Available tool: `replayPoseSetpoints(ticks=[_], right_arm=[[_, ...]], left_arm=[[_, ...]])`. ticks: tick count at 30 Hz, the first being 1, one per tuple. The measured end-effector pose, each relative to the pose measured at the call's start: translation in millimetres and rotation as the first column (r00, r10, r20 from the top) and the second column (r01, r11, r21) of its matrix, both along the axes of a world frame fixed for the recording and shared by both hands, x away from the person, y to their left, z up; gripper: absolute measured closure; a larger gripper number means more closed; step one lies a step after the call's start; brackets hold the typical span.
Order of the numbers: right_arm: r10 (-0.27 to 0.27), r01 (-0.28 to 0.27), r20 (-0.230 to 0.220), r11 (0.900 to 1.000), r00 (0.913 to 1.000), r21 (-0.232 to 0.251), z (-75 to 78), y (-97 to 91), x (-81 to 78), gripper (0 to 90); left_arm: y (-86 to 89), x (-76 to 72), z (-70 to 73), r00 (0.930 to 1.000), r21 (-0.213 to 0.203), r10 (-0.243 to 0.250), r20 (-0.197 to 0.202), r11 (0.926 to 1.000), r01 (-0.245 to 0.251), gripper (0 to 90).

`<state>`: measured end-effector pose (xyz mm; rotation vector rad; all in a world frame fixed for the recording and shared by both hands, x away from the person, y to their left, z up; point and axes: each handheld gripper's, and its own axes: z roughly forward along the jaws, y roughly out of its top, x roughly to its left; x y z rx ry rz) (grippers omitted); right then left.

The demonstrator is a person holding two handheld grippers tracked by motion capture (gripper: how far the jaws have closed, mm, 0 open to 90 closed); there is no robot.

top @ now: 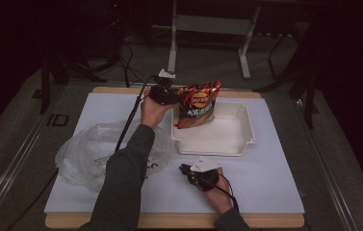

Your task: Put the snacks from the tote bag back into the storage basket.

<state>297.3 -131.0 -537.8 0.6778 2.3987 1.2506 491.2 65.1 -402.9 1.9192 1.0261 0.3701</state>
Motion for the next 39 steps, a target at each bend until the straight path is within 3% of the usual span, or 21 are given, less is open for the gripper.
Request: replayPoseSetpoints(ticks=[4,8,10,14,15,20,24,26,30,31,33,36,39], right_arm=[[0.001,-0.001,0.002,1.0,1.0,0.0,0.0,0.0,0.1,82.7],[-0.001,0.001,-0.005,1.0,1.0,-0.001,0.1,0.1,-0.3,82.7],[0.0,0.0,-0.004,1.0,1.0,-0.002,0.1,0.2,-0.3,82.7],[0.0,0.0,-0.002,1.0,1.0,0.001,-0.2,0.3,-0.1,82.4],[0.0,0.0,0.001,1.0,1.0,-0.001,0.0,0.1,0.0,82.2],[-0.002,0.002,-0.001,1.0,1.0,0.002,0.2,-0.3,0.0,82.0],[-0.001,0.001,-0.001,1.0,1.0,0.004,0.1,-0.5,0.1,82.0],[-0.002,0.002,-0.001,1.0,1.0,0.006,0.1,-0.6,0.0,82.0],[-0.003,0.003,0.001,1.0,1.0,0.008,0.2,-0.8,-0.1,81.8],[-0.003,0.003,0.0,1.0,1.0,0.009,0.2,-0.9,-0.1,81.8],[-0.002,0.002,0.0,1.0,1.0,0.009,0.2,-0.9,0.0,81.8],[-0.001,0.001,0.002,1.0,1.0,0.005,0.1,-0.5,-0.1,81.8],[-0.003,0.003,0.002,1.0,1.0,0.003,0.1,-0.2,-0.3,81.8]], left_arm=[[-0.8,0.8,-5.0,0.9996,0.069,0.014,-0.023,0.9975,-0.012,55.5],[3.4,0.0,-8.0,0.9994,0.026,-0.004,-0.033,0.9997,0.005,56.5],[4.7,0.2,-7.5,0.9991,0.012,-0.019,-0.039,0.9997,0.02,62.5],[3.7,0.6,-0.3,0.9985,0.043,-0.052,-0.019,0.9977,0.053,73.3],[3.0,0.8,1.6,0.9988,0.036,-0.047,-0.012,0.9982,0.047,74.9],[-2.7,5.6,8.3,0.9999,0.092,-0.01,0.013,0.9957,0.009,74.4],[-7.3,10.0,11.7,0.9969,0.14,0.067,0.041,0.9875,-0.072,73.3],[-8.0,12.2,11.1,0.9909,0.163,0.121,0.059,0.9782,-0.129,70.3],[-3.5,15.4,10.6,0.98,0.125,0.193,0.046,0.9723,-0.198,63.9],[-2.3,15.3,10.8,0.9798,0.107,0.195,0.041,0.9742,-0.199,61.5],[0.2,13.5,11.5,0.985,0.042,0.17,0.031,0.9844,-0.171,57.7],[-0.9,9.6,10.8,0.9899,0.042,0.139,0.027,0.9892,-0.14,54.1],[0.1,5.0,8.4,0.9933,0.009,0.114,0.019,0.9935,-0.114,51.6]])
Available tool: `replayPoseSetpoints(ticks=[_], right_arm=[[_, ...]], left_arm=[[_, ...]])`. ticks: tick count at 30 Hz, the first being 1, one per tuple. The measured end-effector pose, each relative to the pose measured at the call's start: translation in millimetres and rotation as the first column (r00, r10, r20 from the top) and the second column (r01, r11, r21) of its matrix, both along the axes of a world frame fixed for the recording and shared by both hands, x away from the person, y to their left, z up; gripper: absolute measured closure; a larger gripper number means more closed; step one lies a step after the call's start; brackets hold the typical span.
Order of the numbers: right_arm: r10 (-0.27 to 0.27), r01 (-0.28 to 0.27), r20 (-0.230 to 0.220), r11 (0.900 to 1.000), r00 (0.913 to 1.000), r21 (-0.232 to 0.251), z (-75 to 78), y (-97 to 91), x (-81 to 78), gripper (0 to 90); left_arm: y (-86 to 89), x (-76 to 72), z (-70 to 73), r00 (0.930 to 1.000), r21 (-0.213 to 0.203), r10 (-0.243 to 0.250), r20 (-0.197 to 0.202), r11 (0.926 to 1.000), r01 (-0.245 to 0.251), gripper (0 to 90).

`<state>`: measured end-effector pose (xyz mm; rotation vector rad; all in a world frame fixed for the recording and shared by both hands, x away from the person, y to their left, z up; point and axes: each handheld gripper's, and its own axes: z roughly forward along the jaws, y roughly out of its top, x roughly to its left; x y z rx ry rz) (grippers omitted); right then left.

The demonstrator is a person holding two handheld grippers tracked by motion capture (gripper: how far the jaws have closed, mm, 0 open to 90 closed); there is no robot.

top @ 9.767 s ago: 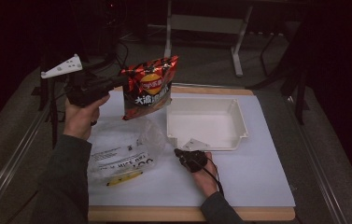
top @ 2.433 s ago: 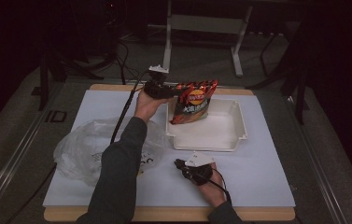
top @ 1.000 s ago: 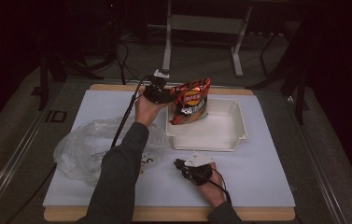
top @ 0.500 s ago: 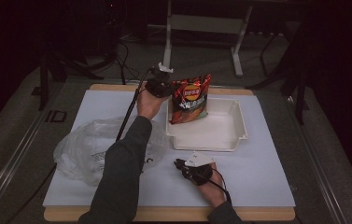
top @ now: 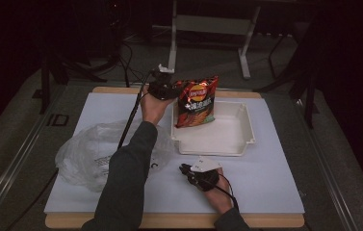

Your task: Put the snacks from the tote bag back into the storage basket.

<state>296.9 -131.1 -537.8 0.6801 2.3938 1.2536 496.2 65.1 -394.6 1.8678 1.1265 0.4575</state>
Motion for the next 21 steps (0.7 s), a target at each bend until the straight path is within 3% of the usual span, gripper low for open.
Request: replayPoseSetpoints(ticks=[9,15,18,21], right_arm=[[0.0,0.0,-0.002,1.0,1.0,-0.003,-0.1,0.3,-0.1,81.8],[0.0,0.0,0.0,1.0,1.0,-0.004,-0.2,0.4,-0.2,81.8],[0.0,0.0,0.001,1.0,1.0,-0.004,-0.2,0.5,-0.2,81.8],[0.0,0.0,0.002,1.0,1.0,-0.006,-0.2,0.6,-0.2,81.8]], left_arm=[[8.0,-14.3,-5.3,0.9988,-0.069,-0.049,-0.003,0.9964,0.049,48.6],[14.1,-26.6,-1.5,0.9979,-0.111,-0.062,0.017,0.9917,0.063,61.0],[12.4,-33.6,0.2,0.9951,-0.096,-0.091,0.039,0.9909,0.094,70.5],[5.9,-38.2,-0.1,0.9878,-0.053,-0.148,0.049,0.9872,0.151,79.5]])
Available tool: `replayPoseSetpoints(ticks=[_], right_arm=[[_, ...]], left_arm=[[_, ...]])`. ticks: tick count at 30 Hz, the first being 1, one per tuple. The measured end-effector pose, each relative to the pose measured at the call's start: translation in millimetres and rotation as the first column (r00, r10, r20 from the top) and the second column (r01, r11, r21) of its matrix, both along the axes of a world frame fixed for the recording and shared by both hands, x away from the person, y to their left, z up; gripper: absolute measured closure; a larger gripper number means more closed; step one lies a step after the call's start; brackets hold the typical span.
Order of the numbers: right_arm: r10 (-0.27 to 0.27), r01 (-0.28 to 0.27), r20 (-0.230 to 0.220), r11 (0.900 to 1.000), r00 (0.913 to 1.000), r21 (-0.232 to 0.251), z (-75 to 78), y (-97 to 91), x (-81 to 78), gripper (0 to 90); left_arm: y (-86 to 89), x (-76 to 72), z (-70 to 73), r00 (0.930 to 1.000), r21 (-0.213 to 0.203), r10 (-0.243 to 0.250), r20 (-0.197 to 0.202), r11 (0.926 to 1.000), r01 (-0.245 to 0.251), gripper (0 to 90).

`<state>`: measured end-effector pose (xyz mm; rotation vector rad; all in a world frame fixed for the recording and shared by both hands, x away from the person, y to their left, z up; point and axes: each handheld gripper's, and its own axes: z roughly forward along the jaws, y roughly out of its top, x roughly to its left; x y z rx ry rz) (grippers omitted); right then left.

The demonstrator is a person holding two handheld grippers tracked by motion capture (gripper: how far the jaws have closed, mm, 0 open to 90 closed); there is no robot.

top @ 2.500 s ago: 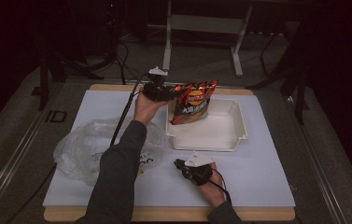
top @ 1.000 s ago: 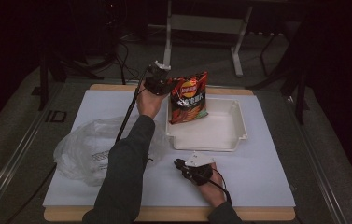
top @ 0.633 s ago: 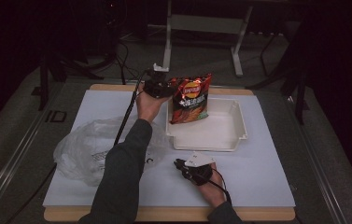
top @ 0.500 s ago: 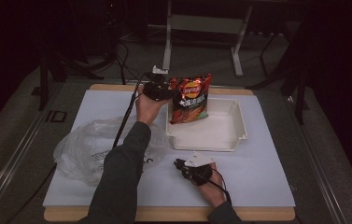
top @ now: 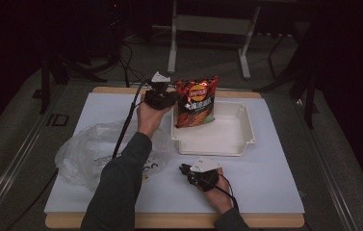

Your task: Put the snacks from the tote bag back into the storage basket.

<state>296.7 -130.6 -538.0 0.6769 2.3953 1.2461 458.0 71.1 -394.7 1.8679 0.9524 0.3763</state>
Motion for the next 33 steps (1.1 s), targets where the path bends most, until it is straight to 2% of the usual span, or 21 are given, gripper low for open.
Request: replayPoseSetpoints(ticks=[3,9,16,25,29,30,33], right_arm=[[0.0,0.0,0.0,1.0,1.0,-0.001,0.0,0.1,0.0,81.8],[0.001,-0.001,-0.001,1.0,1.0,-0.002,0.0,0.0,0.1,81.8],[0.003,-0.003,-0.002,1.0,1.0,-0.001,0.1,-0.3,0.4,81.8],[0.0,0.0,-0.005,1.0,1.0,0.0,0.1,-0.1,0.0,81.8],[-0.001,0.001,-0.007,1.0,1.0,0.001,0.2,-0.3,0.0,81.8],[0.0,0.0,-0.005,1.0,1.0,0.0,0.2,-0.4,0.2,81.8],[0.0,0.0,-0.005,1.0,1.0,0.001,0.1,-0.4,0.2,81.8]], left_arm=[[-9.3,-1.4,-4.0,0.9988,0.047,-0.049,0.002,0.9977,0.049,85.6],[-24.0,4.5,-19.2,0.9963,0.117,-0.081,-0.029,0.9896,0.084,89.5],[-34.8,11.5,-32.2,0.996,0.21,-0.07,-0.056,0.9743,0.08,89.8],[-37.2,22.1,-43.0,0.9962,0.268,-0.029,-0.082,0.9622,0.05,89.8],[-35.3,26.4,-45.9,0.996,0.309,0.002,-0.09,0.9506,0.026,89.8],[-34.1,27.9,-47.2,0.9955,0.314,0.01,-0.094,0.9493,0.02,89.8],[-32.3,31.0,-49.1,0.994,0.295,0.024,-0.106,0.9555,0.008,89.7]])
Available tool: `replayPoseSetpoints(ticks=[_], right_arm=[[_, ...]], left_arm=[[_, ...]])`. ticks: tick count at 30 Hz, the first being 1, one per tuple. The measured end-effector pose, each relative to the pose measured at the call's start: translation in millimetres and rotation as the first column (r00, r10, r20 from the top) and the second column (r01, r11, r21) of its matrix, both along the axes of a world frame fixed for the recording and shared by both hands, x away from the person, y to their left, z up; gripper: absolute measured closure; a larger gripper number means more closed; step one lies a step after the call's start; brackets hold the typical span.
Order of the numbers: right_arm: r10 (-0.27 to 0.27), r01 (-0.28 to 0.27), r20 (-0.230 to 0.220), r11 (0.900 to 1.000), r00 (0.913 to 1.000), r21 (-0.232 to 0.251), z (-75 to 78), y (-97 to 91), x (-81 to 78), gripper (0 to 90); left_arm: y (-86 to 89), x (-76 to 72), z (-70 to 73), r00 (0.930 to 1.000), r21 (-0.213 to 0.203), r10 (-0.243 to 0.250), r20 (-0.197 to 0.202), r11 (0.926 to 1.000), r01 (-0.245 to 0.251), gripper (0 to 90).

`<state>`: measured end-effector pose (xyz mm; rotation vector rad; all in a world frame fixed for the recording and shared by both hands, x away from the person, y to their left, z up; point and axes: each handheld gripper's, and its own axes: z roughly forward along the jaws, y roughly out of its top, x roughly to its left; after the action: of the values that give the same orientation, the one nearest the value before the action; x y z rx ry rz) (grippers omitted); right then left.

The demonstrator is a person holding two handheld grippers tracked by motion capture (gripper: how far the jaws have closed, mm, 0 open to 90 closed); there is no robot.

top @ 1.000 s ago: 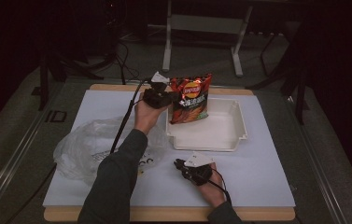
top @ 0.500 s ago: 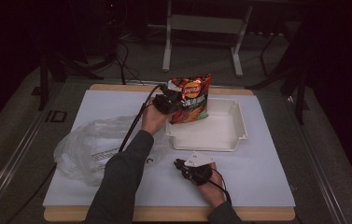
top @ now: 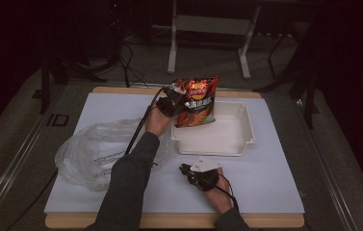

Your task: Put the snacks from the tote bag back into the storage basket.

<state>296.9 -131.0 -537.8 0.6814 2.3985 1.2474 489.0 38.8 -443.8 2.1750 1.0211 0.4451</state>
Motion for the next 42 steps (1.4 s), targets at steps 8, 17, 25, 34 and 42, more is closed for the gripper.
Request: replayPoseSetpoints(ticks=[8,17,25,34,42], right_arm=[[-0.003,0.003,-0.001,1.0,1.0,0.002,0.1,0.0,-0.2,81.8],[-0.002,0.002,0.001,1.0,1.0,0.004,0.1,-0.3,-0.1,81.8],[-0.003,0.003,-0.001,1.0,1.0,0.002,0.0,0.0,-0.2,81.8],[-0.003,0.003,0.002,1.0,1.0,-0.002,0.0,0.4,-0.3,81.8],[-0.001,0.001,0.002,1.0,1.0,-0.003,-0.2,0.6,0.0,81.8]], left_arm=[[-6.2,7.4,2.8,0.9997,0.032,0.022,0.005,0.9992,-0.022,89.5],[-6.0,13.0,3.3,0.998,0.009,0.064,-0.004,0.9979,-0.064,88.6],[2.6,6.5,8.3,0.9996,-0.028,0.028,0.005,0.9992,-0.028,88.7],[12.2,-6.0,25.4,0.9988,-0.085,0.003,0.05,0.9964,0.001,88.7],[24.8,-15.8,34.1,0.9974,-0.131,0.0,0.073,0.9914,0.01,88.5]])
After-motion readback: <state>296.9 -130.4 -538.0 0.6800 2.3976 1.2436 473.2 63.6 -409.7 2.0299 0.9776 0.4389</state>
